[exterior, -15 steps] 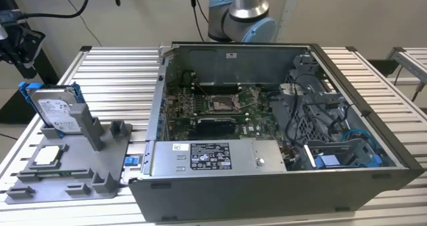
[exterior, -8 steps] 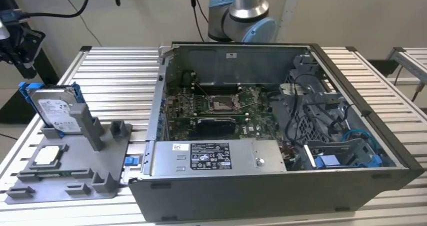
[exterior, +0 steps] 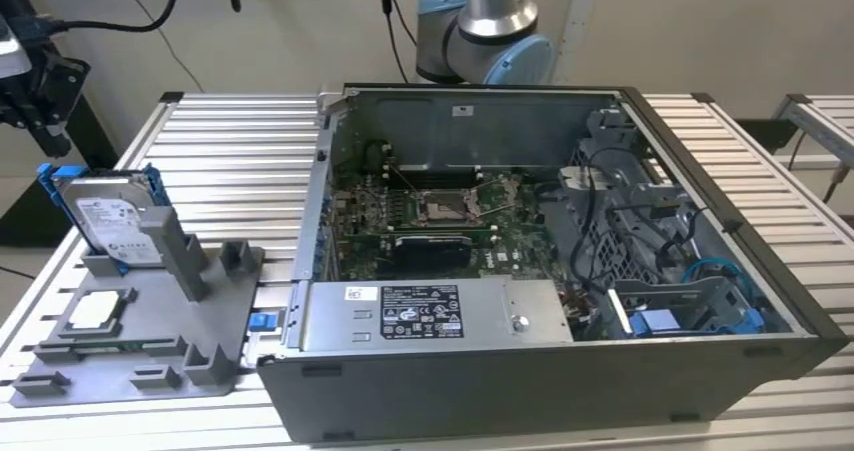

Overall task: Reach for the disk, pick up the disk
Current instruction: 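Pick up the disk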

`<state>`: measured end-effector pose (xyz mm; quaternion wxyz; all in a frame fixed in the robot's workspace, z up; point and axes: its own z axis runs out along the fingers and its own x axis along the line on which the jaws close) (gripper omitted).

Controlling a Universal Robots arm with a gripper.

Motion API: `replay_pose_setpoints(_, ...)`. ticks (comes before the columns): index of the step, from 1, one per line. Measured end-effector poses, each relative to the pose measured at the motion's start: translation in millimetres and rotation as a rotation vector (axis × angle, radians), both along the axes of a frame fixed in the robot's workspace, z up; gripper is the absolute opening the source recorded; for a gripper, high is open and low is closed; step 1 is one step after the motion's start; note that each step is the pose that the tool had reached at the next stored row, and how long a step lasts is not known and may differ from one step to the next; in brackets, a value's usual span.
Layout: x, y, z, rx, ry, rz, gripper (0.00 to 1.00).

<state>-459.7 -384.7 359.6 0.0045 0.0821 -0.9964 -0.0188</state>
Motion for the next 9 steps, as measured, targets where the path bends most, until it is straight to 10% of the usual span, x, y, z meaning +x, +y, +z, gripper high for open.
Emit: replay_pose_setpoints(9, -1.4, 0.0, 0.7, 0.0, -0.0003, 0.112, 0.0)
